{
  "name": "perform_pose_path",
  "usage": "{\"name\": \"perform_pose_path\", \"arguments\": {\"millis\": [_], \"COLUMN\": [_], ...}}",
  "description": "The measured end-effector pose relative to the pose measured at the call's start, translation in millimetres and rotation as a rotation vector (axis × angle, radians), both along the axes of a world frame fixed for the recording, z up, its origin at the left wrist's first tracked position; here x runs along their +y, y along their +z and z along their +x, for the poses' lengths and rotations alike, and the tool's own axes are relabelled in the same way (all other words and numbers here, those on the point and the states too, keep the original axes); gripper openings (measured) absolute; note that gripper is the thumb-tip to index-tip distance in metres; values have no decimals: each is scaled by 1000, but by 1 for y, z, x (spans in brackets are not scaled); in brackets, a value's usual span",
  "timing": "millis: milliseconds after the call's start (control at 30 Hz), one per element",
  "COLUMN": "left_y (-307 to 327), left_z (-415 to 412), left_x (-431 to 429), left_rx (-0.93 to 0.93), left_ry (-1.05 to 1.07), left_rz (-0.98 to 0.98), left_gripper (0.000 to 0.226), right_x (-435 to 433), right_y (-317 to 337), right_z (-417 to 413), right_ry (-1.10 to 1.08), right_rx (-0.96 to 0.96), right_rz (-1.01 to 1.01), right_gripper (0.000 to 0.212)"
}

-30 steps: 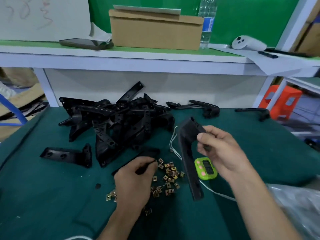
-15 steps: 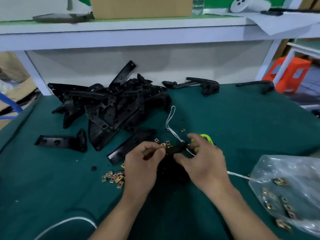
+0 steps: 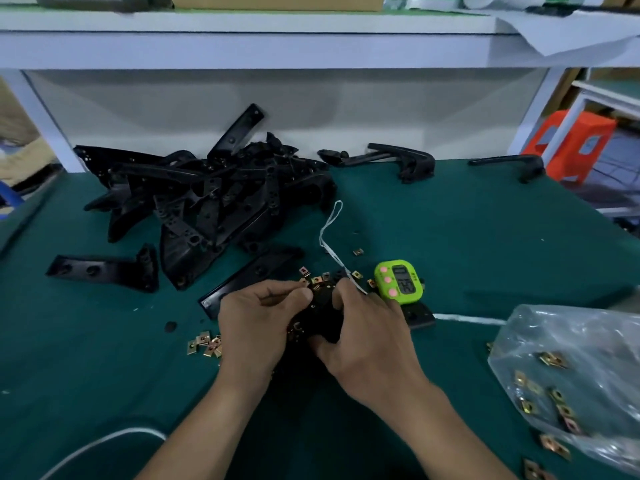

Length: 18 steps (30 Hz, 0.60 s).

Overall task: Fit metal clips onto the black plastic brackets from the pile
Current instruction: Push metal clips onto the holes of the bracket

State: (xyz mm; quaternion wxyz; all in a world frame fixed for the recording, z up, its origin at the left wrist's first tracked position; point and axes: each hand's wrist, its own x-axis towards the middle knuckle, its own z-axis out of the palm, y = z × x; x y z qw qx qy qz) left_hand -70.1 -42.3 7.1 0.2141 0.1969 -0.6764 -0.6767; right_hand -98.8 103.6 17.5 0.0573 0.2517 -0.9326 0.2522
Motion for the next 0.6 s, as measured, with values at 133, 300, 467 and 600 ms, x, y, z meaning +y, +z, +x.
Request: {"name": "perform_pose_path", "arguments": {"millis": [133,300,467,600], "left_y": [4,7,10,10], "left_z": [3,9,9,10], "left_x": [-4,-3,-2,-3], "left_rx": [75,113,149,152], "left_ry": [-57,-192,-286,-324], "left_rz": [-65,-136,-97,-122], "left_gripper": [25,33,43,46], "right_x": [2,0,5,7], "right_y": [3,2,1,3], "right_z": [-1,0,-4,-5], "right_ry": [-38,126,139,162], "right_rx": [110,-28,-111,-97], "right_rz": [-357,-608,-673,-667], "right_gripper": [30,15,18,25]}}
